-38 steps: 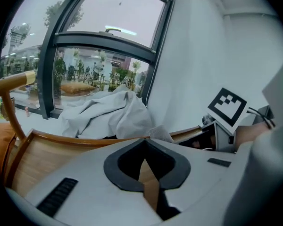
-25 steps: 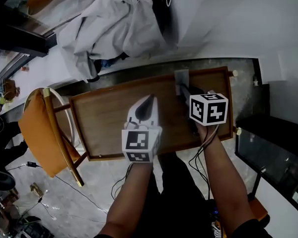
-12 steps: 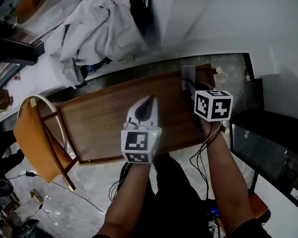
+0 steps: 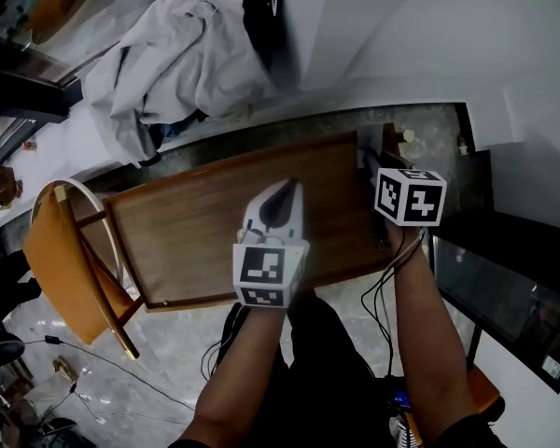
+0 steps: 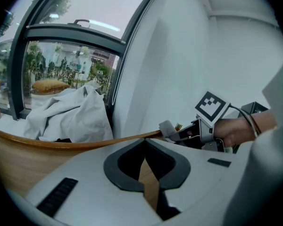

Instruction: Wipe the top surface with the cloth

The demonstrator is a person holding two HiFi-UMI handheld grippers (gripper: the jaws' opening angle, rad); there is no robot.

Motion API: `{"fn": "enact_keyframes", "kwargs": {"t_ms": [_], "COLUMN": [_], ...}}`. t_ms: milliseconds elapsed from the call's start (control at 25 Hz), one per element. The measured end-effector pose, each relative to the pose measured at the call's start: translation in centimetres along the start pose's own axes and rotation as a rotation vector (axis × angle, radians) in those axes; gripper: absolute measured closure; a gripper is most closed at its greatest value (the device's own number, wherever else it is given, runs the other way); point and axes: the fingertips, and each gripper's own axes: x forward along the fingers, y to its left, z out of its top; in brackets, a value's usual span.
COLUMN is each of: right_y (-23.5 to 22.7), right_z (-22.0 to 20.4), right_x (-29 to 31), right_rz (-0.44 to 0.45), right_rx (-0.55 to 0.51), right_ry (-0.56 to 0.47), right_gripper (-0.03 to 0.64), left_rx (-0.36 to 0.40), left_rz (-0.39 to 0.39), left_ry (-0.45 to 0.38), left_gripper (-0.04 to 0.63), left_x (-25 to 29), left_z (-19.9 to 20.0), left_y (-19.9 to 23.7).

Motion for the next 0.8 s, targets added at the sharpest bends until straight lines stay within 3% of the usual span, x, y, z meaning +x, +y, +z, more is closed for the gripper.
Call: {"fn": "enact_keyframes", "kwargs": {"t_ms": [240, 560, 680, 800], "right_y": [-0.9, -2.9, -0.3, 6.4], "right_z": [0.1, 0.1, 1.6, 3.0], "right_x": [-0.2, -2.3, -3.5, -4.0], "right_rz": [-0.063, -0.184, -0.127, 0.024], "right_rx": [0.010, 0.080, 0.031, -0.023], "right_ry": [0.004, -0.079, -0.167, -0.254], "right_gripper": [0.580, 0.580, 0.580, 0.580], "left_rx": [-0.010, -0.011, -0.013, -0.032], "left_rz": [-0.012, -0.008, 0.014, 0.073], "left_ry": [-0.015, -0.018, -0.036, -0.059], "left_gripper": [0.584, 0.584, 0.584, 0.583], "left_x": [-0.6, -1.6, -2.6, -4.9], "left_z": [0.1, -0.1, 0.2, 0.4], "left_y": [-0.1, 0.0, 1.2, 3.9]}}
